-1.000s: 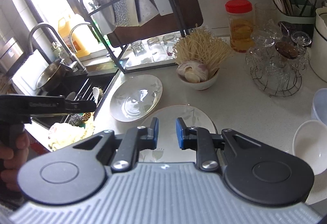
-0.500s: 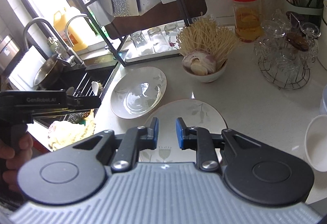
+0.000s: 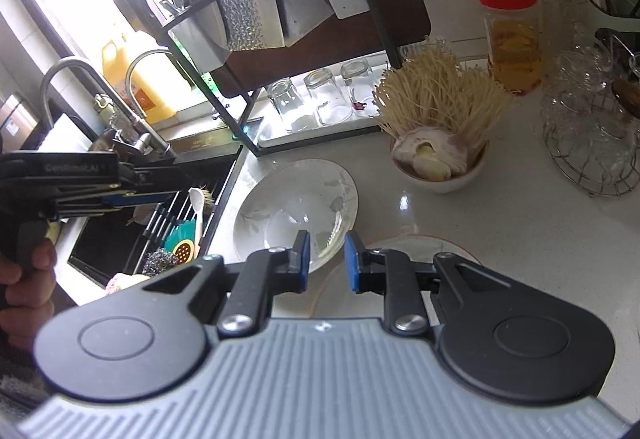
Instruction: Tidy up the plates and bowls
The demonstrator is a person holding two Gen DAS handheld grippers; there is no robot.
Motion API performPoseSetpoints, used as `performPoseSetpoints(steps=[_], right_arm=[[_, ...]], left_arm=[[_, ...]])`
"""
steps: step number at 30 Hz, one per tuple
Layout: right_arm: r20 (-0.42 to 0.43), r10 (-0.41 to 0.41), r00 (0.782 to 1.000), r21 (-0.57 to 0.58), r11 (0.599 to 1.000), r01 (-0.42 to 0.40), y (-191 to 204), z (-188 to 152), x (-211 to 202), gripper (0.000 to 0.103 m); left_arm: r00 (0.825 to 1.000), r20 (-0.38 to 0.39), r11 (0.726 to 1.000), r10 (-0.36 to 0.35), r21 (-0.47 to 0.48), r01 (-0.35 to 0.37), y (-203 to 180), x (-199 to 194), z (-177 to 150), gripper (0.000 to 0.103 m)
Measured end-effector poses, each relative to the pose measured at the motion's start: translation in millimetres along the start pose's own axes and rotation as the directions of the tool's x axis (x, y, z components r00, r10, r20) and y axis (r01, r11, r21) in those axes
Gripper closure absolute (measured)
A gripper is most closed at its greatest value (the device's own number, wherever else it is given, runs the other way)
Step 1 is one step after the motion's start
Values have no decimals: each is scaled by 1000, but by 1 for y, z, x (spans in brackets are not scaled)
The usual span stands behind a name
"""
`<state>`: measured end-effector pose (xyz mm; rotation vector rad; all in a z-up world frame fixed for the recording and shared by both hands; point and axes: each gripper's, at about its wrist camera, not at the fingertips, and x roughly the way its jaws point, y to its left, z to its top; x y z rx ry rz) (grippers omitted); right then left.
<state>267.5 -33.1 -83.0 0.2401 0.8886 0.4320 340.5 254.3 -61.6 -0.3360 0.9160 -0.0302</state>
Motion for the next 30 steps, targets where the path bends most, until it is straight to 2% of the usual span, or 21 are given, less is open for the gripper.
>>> performPoseSetpoints(steps=[4, 8, 16, 22, 25, 26, 28, 30], right_arm=[[-6, -16, 1000, -5, 1000, 16, 5, 9, 15, 80], [-16, 2, 1000, 2, 1000, -2, 15, 17, 33, 80], [-63, -40, 997, 35, 998, 43, 22, 22, 65, 80], [-105, -87, 991, 96, 991, 97, 21, 25, 92, 80], [-98, -138, 986, 70, 987, 145, 23, 26, 104, 70], [-103, -141, 985, 74, 986, 149, 23, 26, 109, 66], [-112, -134, 985, 91, 985, 145, 22, 28, 117, 63], [-118, -139, 983, 104, 983, 151, 22, 29, 126, 54]], left_arm=[[1000, -10, 1000, 5, -17, -5, 17, 12, 6, 62], [999, -36, 999, 16, -36, -17, 36, 25, 13, 62], [993, -115, 1000, 19, -19, -22, 69, 64, 25, 62], [984, -178, 1000, 5, -13, -7, 91, 99, 26, 52], [975, -223, 1000, 2, -7, -3, 102, 119, 22, 51], [972, -233, 1000, 1, -9, -3, 105, 124, 21, 51], [968, -250, 1000, -17, -11, 14, 110, 133, 20, 51], [966, -257, 1000, -31, -4, 31, 113, 142, 21, 51]])
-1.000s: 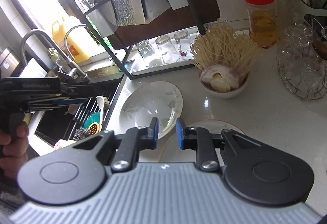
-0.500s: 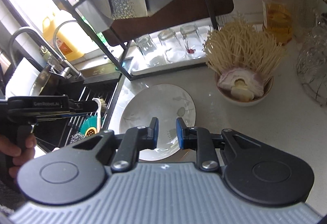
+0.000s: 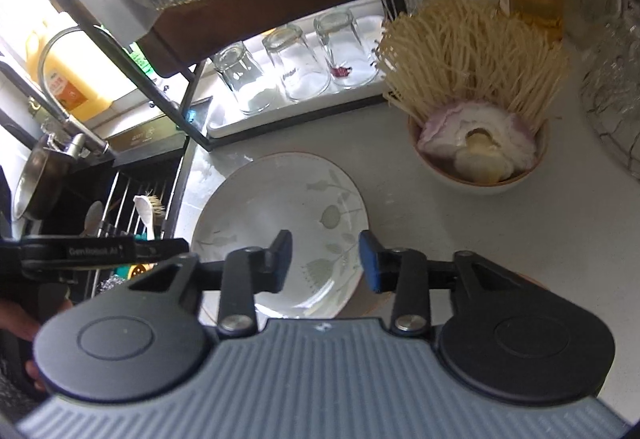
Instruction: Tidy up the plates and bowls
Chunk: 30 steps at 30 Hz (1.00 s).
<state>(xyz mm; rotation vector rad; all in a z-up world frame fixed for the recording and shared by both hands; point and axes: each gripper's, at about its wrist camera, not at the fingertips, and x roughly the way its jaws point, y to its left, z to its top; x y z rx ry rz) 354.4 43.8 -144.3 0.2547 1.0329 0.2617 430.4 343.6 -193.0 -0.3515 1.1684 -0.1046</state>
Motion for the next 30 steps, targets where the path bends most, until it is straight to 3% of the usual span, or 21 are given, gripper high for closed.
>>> performPoseSetpoints(steps=[13, 16, 18, 23, 26, 30], right_arm=[[-23, -123, 992, 23, 992, 124, -6, 2, 57, 53], [-16, -102, 995, 21, 995, 102, -5, 1, 61, 53], [-32, -88, 996, 16, 996, 89, -3, 0, 65, 60], [-51, -136, 989, -2, 991, 136, 5, -5, 72, 70], [-51, -137, 989, 10, 990, 138, 7, -8, 75, 72], [-28, -141, 990, 17, 990, 141, 7, -9, 76, 72]], left_arm=[[999, -29, 989, -25, 147, 29, 5, 41, 22, 53], [998, -36, 986, -44, 160, 49, 6, 48, 24, 58], [996, -59, 984, -61, 164, 70, 8, 54, 24, 62], [996, -54, 974, -73, 210, 83, 5, 60, 26, 72], [995, -62, 972, -81, 216, 93, 5, 62, 28, 80], [993, -64, 968, -94, 226, 106, 5, 64, 30, 81]])
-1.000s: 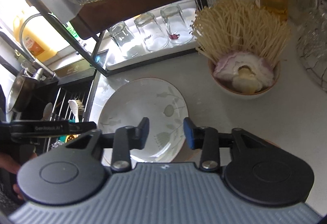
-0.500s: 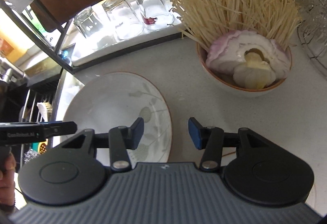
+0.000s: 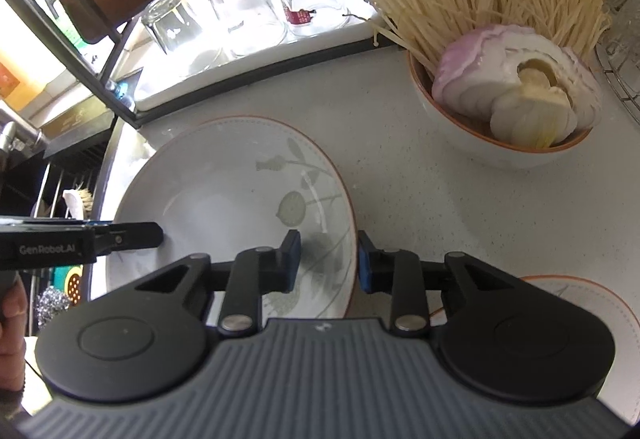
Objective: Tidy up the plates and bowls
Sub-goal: 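Lift the plate with both grippers and carry it over the other white plate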
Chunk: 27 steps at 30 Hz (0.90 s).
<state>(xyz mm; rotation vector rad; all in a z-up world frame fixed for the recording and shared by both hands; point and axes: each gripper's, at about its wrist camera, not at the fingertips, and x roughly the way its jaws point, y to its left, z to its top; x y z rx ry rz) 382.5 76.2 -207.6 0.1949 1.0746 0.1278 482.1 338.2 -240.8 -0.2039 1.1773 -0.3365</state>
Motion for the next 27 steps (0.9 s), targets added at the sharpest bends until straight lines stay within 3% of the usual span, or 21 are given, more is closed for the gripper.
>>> performPoseSetpoints(steps=[10, 17, 27], right_arm=[[-11, 43, 999, 28, 999, -42, -8, 3, -5, 78], [38, 63, 997, 13, 998, -63, -9, 12, -29, 77], [117, 91, 989, 40, 995, -96, -26, 8, -77, 77]], left_arm=[[999, -38, 999, -31, -20, 30, 7, -4, 4, 84], [998, -27, 996, -54, -77, 51, 2, -22, 1, 83], [998, 18, 998, -59, -25, 59, -38, -57, 2, 83]])
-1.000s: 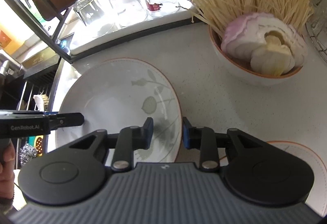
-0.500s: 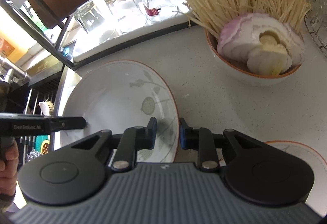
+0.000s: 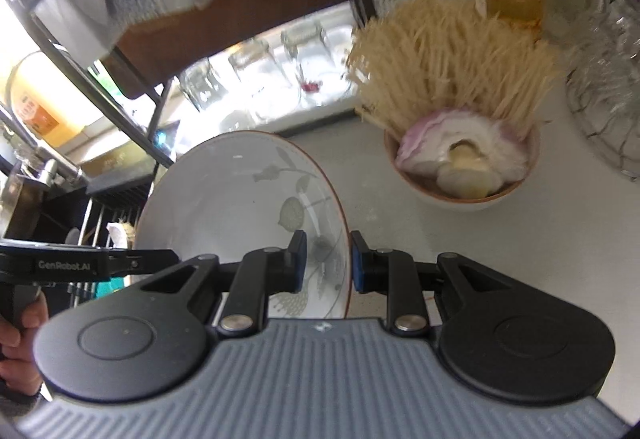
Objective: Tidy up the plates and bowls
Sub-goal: 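Lift the plate with both grippers and carry it over the other white plate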
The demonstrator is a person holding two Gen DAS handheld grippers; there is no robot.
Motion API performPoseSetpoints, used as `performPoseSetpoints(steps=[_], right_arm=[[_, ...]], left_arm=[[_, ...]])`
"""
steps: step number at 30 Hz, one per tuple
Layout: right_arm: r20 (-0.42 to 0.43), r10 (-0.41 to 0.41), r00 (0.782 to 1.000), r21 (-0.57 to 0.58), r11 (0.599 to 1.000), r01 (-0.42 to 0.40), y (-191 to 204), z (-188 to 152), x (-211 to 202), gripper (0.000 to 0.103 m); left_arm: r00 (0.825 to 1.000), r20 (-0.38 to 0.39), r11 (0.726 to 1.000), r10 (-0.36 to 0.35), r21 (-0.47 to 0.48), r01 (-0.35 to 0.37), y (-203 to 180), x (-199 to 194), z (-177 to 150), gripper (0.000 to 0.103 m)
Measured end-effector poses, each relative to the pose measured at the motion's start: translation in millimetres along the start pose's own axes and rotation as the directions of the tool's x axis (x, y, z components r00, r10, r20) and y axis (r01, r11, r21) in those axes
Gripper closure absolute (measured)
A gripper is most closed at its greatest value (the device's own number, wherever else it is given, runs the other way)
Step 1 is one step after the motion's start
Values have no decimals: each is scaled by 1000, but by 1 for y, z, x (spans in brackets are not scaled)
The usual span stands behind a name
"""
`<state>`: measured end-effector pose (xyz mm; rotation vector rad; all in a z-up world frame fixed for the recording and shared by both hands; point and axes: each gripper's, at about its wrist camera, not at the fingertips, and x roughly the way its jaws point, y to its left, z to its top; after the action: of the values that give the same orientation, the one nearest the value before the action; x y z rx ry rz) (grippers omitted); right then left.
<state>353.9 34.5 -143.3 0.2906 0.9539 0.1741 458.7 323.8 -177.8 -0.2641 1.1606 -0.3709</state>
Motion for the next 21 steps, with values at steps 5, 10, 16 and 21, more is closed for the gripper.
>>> performPoseSetpoints(steps=[5, 10, 16, 21], right_arm=[[66, 18, 998, 40, 999, -20, -14, -8, -30, 77], [104, 22, 994, 69, 997, -29, -32, -18, -55, 77], [109, 43, 993, 60, 997, -50, -63, -35, -86, 77], [106, 59, 993, 56, 996, -65, -93, -46, -105, 77]], left_arm=[[1000, 24, 999, -12, 30, 11, -25, -14, -1, 83], [999, 29, 999, -17, 46, 16, -53, -18, -12, 83], [999, 46, 1000, -24, 20, 23, -90, -15, -37, 82], [999, 43, 1000, -1, 20, 0, -126, -10, -64, 82]])
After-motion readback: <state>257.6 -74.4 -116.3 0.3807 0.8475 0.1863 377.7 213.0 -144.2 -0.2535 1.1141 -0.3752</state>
